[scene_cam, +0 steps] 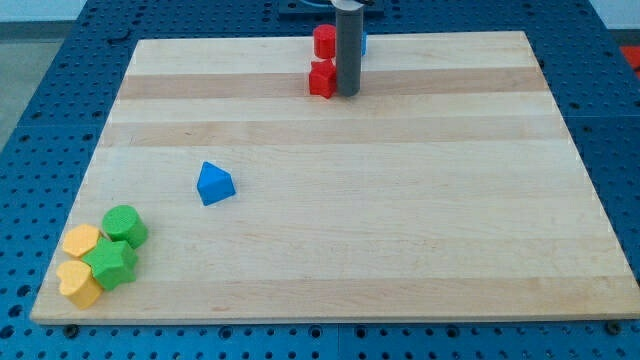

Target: Slide the red star to the top center

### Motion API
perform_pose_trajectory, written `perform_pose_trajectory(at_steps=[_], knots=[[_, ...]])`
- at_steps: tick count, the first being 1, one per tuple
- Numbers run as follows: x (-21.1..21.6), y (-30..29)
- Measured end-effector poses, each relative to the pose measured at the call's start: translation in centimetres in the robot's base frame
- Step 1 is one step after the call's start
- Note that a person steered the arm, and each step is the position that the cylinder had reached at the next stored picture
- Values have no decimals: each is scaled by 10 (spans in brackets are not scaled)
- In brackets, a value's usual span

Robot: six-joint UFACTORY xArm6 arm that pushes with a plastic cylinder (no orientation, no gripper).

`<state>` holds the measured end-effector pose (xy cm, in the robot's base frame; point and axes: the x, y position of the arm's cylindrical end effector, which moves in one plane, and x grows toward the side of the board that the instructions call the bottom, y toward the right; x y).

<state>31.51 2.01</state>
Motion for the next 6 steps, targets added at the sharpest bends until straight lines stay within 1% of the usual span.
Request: perform_pose_trajectory(at_steps=[1, 2, 4, 5, 6], knots=[[26, -13], [26, -52], [-32, -36], [-41, -33], [-25, -33]])
